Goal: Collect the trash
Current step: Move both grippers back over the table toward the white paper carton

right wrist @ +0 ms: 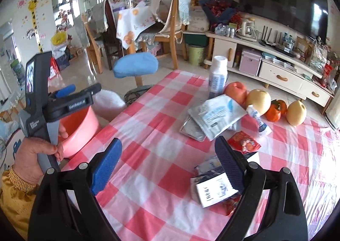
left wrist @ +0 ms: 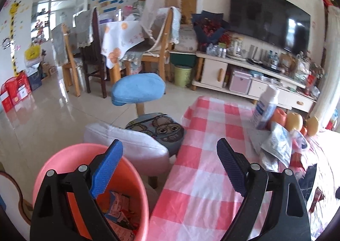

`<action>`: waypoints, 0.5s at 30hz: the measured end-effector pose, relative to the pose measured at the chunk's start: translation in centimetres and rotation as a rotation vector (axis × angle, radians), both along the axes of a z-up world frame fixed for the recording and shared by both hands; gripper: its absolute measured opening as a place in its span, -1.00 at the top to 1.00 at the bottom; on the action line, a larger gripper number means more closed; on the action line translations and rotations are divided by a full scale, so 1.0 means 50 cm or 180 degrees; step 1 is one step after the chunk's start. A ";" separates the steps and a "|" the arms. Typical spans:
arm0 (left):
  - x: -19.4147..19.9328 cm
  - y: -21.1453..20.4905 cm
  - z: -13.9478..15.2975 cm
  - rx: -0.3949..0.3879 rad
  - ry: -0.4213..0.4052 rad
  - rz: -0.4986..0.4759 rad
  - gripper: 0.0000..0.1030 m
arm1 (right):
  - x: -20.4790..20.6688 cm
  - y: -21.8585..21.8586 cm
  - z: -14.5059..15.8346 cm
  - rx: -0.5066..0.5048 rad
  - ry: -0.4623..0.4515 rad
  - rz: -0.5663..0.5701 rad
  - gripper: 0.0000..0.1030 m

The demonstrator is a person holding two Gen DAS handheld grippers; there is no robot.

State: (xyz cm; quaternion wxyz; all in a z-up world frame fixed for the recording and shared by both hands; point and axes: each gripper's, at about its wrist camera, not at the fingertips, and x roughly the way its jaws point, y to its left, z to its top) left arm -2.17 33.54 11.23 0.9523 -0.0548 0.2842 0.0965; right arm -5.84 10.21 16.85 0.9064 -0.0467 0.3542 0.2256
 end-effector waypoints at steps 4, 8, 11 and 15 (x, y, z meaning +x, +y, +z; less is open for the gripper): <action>0.004 -0.030 -0.005 0.0016 0.0003 -0.0126 -0.73 | 0.006 -0.038 0.009 0.0057 -0.0040 -0.0100 -0.74; 0.005 -0.063 -0.008 0.0042 0.0001 -0.0304 -0.73 | 0.018 -0.081 0.018 0.0123 -0.0033 -0.0248 -0.79; 0.004 -0.093 -0.011 0.0039 -0.0012 -0.0482 -0.73 | 0.025 -0.112 0.026 0.0173 -0.0021 -0.0368 -0.79; 0.003 -0.143 -0.012 0.0094 -0.0009 -0.0813 -0.73 | 0.032 -0.151 0.035 0.0247 -0.0021 -0.0499 -0.82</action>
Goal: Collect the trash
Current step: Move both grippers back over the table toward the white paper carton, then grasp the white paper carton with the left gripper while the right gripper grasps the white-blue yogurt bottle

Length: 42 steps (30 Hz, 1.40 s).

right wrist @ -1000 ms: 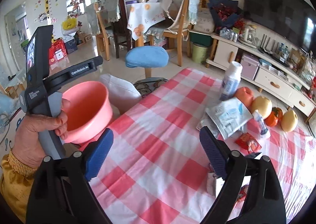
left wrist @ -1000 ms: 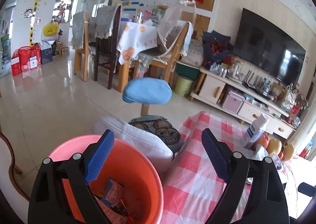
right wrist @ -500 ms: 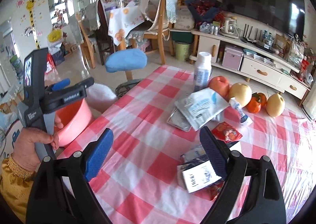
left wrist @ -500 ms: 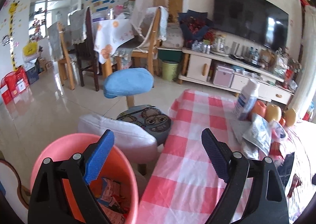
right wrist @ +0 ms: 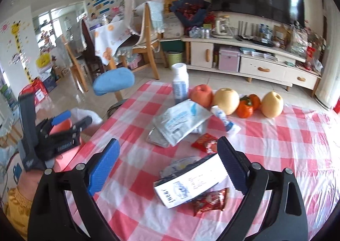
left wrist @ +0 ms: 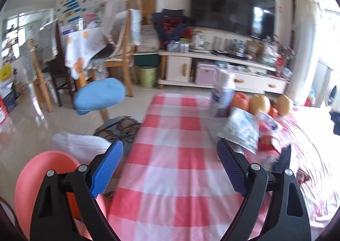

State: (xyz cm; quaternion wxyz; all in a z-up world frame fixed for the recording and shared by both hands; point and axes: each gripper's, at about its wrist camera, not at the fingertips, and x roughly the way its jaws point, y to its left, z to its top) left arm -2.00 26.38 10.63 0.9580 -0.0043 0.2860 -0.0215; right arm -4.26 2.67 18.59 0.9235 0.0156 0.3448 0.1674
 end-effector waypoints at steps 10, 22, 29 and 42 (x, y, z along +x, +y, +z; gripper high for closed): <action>-0.011 -0.139 -0.028 0.0108 0.0172 -0.0824 -0.73 | 0.020 -0.082 0.008 0.0040 0.0065 -0.0344 -0.82; -0.054 -0.307 -0.065 0.0357 0.0326 -0.1637 -0.73 | 0.059 -0.213 -0.014 0.0369 0.0292 -0.0757 -0.82; -0.057 -0.407 -0.105 0.0738 0.0460 -0.1852 -0.73 | 0.098 -0.262 -0.050 0.0498 0.0531 -0.0871 -0.82; -0.022 -0.442 -0.153 0.1127 0.0654 -0.1740 -0.54 | 0.188 -0.272 -0.129 0.0399 0.0684 -0.0797 -0.82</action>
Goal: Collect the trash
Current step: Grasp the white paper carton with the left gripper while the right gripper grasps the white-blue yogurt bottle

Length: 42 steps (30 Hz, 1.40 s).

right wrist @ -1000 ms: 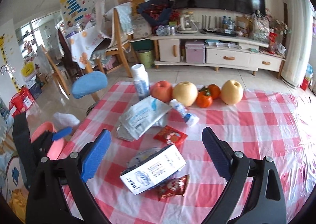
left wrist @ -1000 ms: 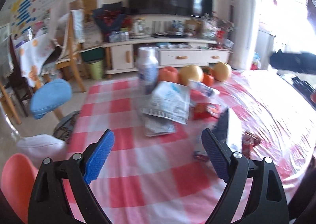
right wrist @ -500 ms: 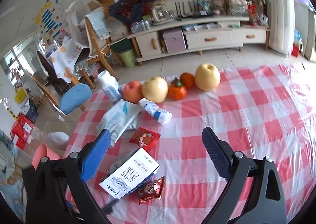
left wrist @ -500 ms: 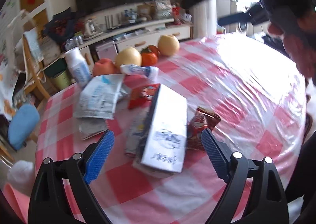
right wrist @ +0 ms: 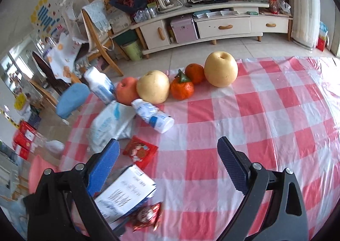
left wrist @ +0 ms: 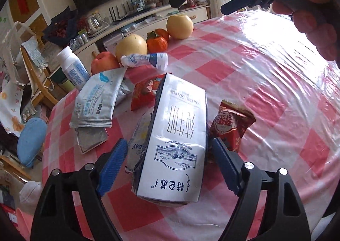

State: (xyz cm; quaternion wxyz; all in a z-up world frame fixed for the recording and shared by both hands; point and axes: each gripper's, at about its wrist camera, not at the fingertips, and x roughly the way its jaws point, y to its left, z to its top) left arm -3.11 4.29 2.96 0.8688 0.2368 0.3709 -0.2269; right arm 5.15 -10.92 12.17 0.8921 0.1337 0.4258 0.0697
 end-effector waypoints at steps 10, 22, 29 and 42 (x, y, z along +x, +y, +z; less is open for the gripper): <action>0.008 -0.008 -0.005 -0.0019 0.0068 0.0002 -0.29 | 0.073 0.030 -0.067 0.0078 -0.0020 0.0278 -0.64; 0.017 0.011 0.005 -0.0382 0.0313 0.0181 -0.27 | 0.142 0.101 -0.126 -0.0452 0.0012 0.0647 -0.36; 0.019 0.041 0.019 -0.0661 0.0422 0.0298 -0.23 | 0.166 0.121 -0.148 -0.0676 -0.0011 0.0741 -0.34; 0.027 0.076 0.037 -0.1069 0.0557 0.0432 -0.20 | 0.172 0.139 -0.173 -0.0982 -0.0046 0.0792 0.19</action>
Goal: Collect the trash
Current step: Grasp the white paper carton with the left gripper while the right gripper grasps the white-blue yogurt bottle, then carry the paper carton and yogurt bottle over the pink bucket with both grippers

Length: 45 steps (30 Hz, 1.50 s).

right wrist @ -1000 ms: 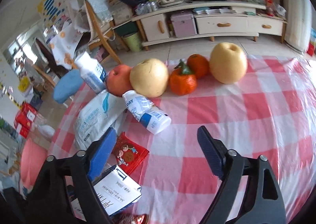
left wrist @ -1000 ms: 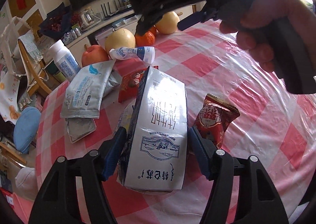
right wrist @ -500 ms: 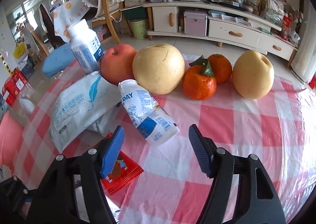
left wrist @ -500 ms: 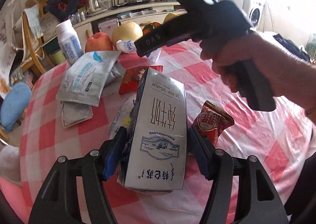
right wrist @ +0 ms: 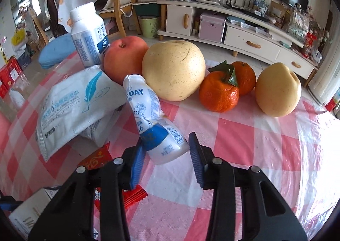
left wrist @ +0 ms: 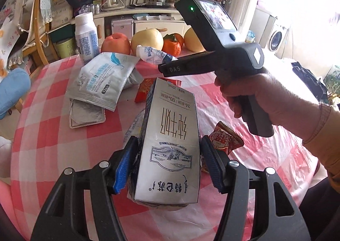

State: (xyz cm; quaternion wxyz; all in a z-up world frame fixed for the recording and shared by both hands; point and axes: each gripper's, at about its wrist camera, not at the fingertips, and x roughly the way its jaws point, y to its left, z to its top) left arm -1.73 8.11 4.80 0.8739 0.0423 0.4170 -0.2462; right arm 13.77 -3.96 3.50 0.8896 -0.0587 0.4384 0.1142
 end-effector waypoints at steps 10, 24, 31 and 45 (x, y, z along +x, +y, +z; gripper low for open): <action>-0.001 0.027 0.011 -0.0113 -0.0020 0.0119 -0.20 | -0.036 -0.003 0.023 -0.0010 -0.0037 -0.0001 0.20; -0.007 0.089 0.034 -0.0275 -0.0104 0.0352 -0.20 | -0.102 0.017 0.091 -0.0074 -0.0154 0.0030 0.23; -0.001 0.130 0.042 -0.0377 -0.0149 0.0542 -0.20 | -0.140 0.017 0.137 0.0048 -0.0238 -0.0075 0.23; -0.017 0.222 0.076 -0.0591 -0.0280 0.0852 -0.20 | -0.239 0.062 0.189 0.0391 -0.0291 -0.0214 0.23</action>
